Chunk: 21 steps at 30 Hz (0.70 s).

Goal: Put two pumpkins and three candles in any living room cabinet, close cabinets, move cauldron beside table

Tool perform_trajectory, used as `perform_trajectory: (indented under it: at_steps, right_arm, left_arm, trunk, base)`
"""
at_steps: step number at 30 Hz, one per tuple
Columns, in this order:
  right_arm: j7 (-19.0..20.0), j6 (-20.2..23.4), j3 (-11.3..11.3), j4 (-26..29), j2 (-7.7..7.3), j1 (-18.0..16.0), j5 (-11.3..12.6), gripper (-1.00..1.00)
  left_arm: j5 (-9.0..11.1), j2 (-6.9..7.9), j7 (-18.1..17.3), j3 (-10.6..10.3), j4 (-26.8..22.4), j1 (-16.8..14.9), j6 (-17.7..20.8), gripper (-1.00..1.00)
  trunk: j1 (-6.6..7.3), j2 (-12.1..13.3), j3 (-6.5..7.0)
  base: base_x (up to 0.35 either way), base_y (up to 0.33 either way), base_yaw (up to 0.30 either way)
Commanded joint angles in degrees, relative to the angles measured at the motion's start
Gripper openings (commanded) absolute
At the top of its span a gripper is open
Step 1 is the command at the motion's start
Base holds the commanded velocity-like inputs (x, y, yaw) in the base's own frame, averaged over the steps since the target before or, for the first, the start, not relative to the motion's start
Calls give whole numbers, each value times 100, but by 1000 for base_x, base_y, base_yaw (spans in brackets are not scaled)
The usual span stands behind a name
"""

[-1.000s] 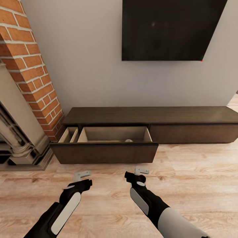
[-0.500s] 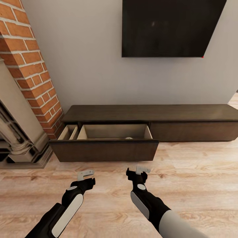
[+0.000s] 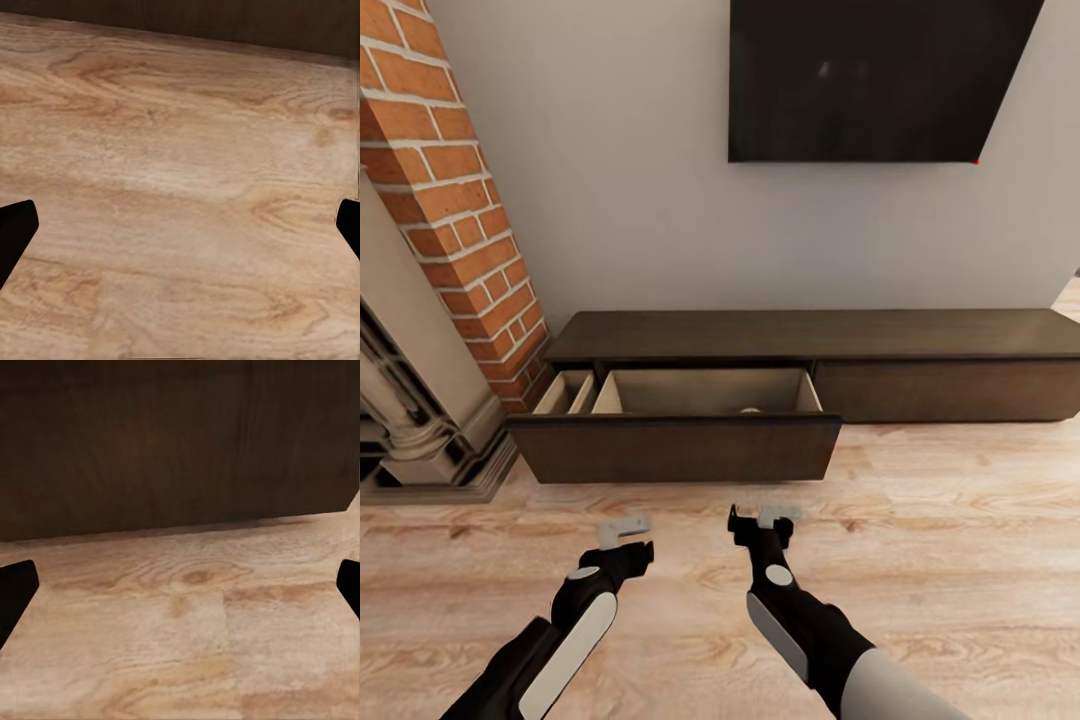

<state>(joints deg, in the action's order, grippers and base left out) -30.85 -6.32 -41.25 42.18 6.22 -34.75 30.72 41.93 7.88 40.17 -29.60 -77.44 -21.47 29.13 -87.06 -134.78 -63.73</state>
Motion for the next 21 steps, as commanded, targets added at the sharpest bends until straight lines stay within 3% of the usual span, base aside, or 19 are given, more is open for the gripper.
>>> perform_trajectory:
  at_steps: [1,6,9,16,21]
  right_arm:
    - [-29,-35,-66,183,-5,-7,35,100]
    - [-27,177,-122,927,-24,9,13,100]
    - [-20,484,-125,1042,-31,11,45,100]
    - [-15,553,-128,1116,-50,164,34,100]
    - [1,503,-129,1424,-204,443,1,100]
  left_arm:
    - [29,3,56,-105,-10,-6,3,100]
    - [2,11,61,-279,-16,-7,-94,100]
    - [0,19,58,-296,-17,-7,-113,100]
    - [7,21,45,-292,-166,-4,-117,100]
    - [7,22,44,-292,-183,-5,-118,100]
  trunk:
    - [-22,-44,-23]
    - [-131,-244,-113]
    - [-197,-365,-167]
    - [-351,-645,-293]
    - [-461,-846,-382]
  base:
    - [0,0,0]
    - [0,0,0]
    - [0,0,0]
    - [0,0,0]
    - [0,0,0]
